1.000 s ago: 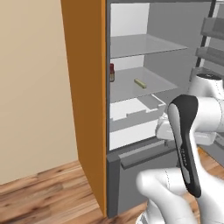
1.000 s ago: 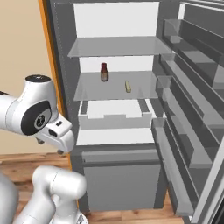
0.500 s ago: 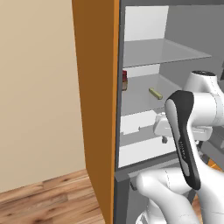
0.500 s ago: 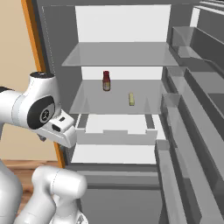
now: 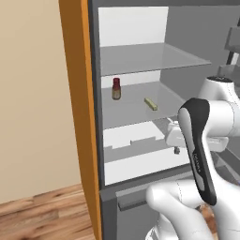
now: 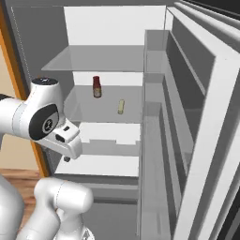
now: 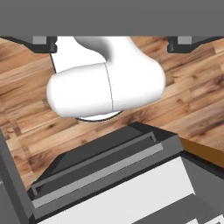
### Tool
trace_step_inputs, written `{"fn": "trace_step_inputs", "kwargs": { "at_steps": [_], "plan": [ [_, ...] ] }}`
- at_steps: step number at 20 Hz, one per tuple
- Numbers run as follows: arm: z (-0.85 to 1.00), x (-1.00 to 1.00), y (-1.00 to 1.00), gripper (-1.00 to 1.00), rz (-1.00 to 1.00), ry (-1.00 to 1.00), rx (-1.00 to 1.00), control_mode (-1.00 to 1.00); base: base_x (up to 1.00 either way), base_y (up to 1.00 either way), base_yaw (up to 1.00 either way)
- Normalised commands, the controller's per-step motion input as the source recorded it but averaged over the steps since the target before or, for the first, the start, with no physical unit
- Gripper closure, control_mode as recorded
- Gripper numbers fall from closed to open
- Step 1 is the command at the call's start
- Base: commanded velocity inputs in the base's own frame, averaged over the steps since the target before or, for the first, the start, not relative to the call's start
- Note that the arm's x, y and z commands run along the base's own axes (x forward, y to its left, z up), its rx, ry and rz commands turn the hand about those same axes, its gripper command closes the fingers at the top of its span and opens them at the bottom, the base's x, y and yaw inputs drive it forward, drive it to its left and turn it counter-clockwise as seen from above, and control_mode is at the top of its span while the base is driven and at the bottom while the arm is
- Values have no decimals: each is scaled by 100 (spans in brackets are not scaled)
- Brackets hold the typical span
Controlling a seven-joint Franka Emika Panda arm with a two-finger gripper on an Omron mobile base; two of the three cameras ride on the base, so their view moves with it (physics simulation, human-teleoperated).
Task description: Retrieve the butter from the fridge and place it on a plate on the dining table. Then retrieve the butter knife by the fridge and place it near the plate.
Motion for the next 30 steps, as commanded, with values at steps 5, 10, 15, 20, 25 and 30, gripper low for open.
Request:
{"fn": "trace_step_inputs", "kwargs": {
  "at_steps": [5, 10, 15, 20, 25, 30],
  "plan": [
    [0, 0, 0, -100, 0, 0, 0, 100, 33, -14, -3],
    [0, 0, 0, -100, 0, 0, 0, 100, 59, 0, -1],
    [0, 0, 0, -100, 0, 0, 0, 100, 59, 0, 0],
    [0, 0, 0, -100, 0, 0, 0, 100, 39, 0, 0],
    [0, 15, -3, -100, 0, 0, 0, -100, 16, 0, 0],
    [0, 32, -33, -100, 0, -5, -1, -100, 0, 0, 0]
  ]
}}
